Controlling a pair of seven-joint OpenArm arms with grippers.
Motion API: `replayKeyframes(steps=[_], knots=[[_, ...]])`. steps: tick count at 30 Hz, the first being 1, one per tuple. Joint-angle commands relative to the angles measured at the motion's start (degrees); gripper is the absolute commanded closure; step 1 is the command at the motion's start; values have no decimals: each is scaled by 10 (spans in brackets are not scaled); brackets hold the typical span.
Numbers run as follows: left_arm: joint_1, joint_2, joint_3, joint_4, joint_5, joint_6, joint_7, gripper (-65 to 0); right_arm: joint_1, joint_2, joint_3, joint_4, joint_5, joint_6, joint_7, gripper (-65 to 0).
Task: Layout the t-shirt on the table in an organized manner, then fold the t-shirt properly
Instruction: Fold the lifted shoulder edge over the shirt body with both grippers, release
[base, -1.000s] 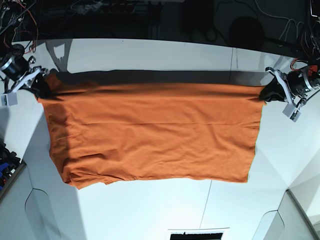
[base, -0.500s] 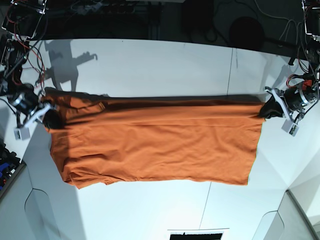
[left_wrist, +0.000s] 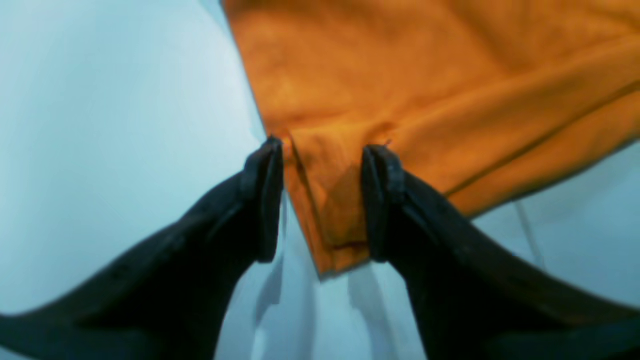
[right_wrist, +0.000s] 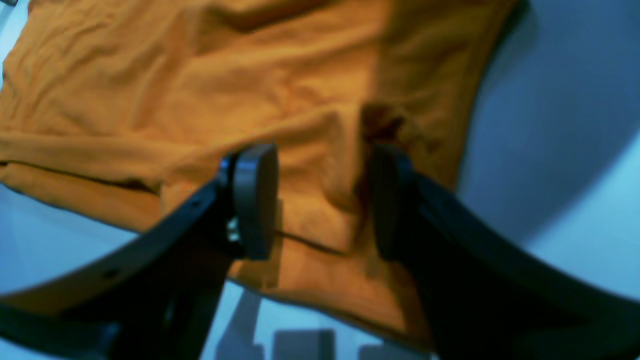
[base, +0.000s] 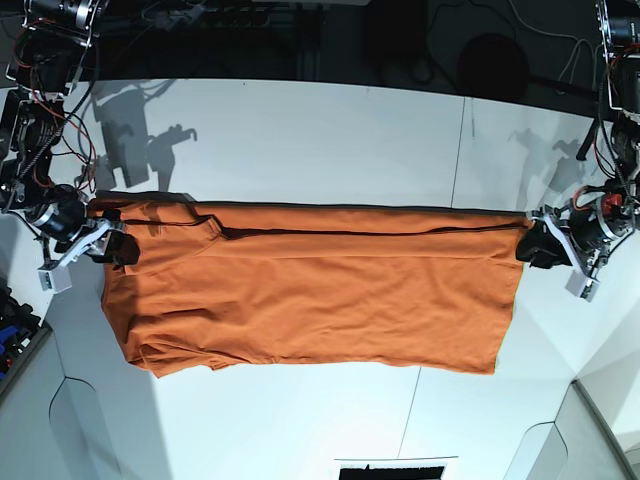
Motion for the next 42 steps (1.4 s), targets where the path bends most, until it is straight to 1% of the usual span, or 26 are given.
replayKeyframes(steps=[1, 4, 6, 8, 10, 13, 14, 16, 17, 18, 21, 22, 24, 28, 34, 37, 40, 41, 42], knots=[[-9, -15, -21, 16, -33, -3, 11, -285, 12, 12, 23, 16, 27, -2, 5, -297], [2, -15, -78, 31, -111, -3, 75, -285, 2, 12, 85, 32, 55, -1, -16, -297], [16, -15, -115, 33, -141, -3, 94, -285, -10, 13, 120, 36, 55, -1, -17, -297], [32, -14, -139, 33, -155, -3, 93, -285, -26, 13, 142, 35, 50, -1, -16, -297], [51, -14, -145, 33, -168, -3, 93, -286, -47, 13, 148, 33, 51, -1, -13, -297], [71, 1, -144, 33, -167, -3, 92, -288, -81, 11, 146, 32, 51, -1, 1, -298], [77, 8, -144, 33, -167, -3, 91, -307, -90, 10, 144, 32, 51, -1, 8, -298], [85, 26, -144, 32, -160, -3, 83, -356, -104, 5, 144, 32, 51, -1, 22, -298], [88, 36, -144, 32, -152, -3, 80, -372, -109, 0, 143, 32, 51, -1, 28, -299], [92, 43, -144, 32, -144, -3, 77, -376, -111, -6, 143, 32, 50, -1, 29, -314], [99, 59, -144, 30, -117, -3, 53, -376, -110, -28, 142, 32, 45, -1, 30, -379], [99, 61, -144, 27, -117, -3, 47, -376, -109, -35, 142, 32, 44, -1, 33, -384], [97, 63, -144, 19, -110, -3, 31, -376, -110, -45, 139, 32, 39, -1, 41, -384], [82, 67, -137, 1, -52, -3, 4, -377, -100, -54, 133, 32, 29, -1, 45, -384], [71, 67, -92, -17, -26, -3, -18, -377, -81, -54, 112, 31, 28, -1, 46, -384], [69, 67, -67, -17, -5, -3, -33, -376, -70, -55, 87, 23, 24, -2, 46, -384], [68, 69, -51, -17, 14, -3, -37, -375, -67, -55, 63, 18, 16, -6, 47, -383], [68, 71, -50, -17, 22, -3, -36, -360, -67, -55, 57, 18, 14, -6, 47, -382], [68, 73, -50, -17, 31, -3, -36, -312, -67, -55, 53, 18, 12, -6, 47, -381]])
